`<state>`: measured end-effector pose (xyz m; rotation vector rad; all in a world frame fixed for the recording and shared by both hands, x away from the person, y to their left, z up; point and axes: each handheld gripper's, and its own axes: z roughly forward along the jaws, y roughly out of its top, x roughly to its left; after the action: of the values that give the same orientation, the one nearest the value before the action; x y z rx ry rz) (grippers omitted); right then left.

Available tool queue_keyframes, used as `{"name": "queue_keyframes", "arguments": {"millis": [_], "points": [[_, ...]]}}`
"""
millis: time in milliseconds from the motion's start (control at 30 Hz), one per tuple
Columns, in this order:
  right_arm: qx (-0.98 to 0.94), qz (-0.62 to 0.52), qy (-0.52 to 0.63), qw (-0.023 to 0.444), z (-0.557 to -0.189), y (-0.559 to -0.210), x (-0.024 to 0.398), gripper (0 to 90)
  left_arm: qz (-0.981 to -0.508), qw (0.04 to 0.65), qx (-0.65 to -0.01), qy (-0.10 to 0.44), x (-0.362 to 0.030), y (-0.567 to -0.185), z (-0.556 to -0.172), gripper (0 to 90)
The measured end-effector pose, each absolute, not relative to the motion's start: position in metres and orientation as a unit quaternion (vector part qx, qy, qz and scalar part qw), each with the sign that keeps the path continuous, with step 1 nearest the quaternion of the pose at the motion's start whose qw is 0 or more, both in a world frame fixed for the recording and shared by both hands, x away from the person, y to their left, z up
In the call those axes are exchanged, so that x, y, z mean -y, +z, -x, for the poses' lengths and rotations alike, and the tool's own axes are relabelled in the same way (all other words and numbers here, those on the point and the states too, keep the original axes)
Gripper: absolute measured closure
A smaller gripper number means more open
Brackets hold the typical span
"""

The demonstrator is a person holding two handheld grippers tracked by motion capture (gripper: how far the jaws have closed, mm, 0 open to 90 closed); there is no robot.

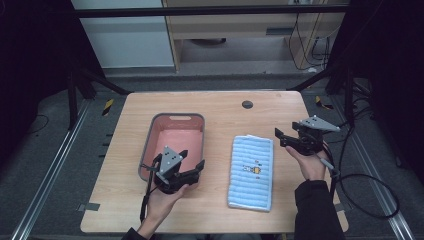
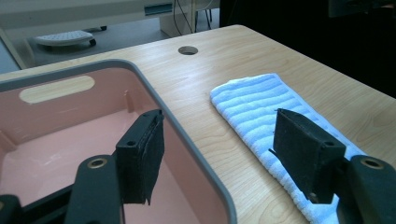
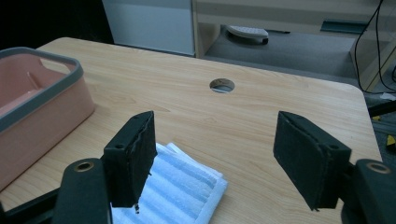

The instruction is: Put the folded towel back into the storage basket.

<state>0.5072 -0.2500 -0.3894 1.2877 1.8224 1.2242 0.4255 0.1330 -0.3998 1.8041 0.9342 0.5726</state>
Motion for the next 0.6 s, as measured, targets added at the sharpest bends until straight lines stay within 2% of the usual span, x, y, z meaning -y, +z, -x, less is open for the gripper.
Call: {"name": "queue_keyframes", "arguments": {"millis": [600], "points": [[-0.689, -0.489, 0.455, 0.281, -0.525, -0.413, 0.249, 36.5, -0.768, 0.475, -0.372, 0.215, -0.097, -0.426, -0.428, 33.1]]}}
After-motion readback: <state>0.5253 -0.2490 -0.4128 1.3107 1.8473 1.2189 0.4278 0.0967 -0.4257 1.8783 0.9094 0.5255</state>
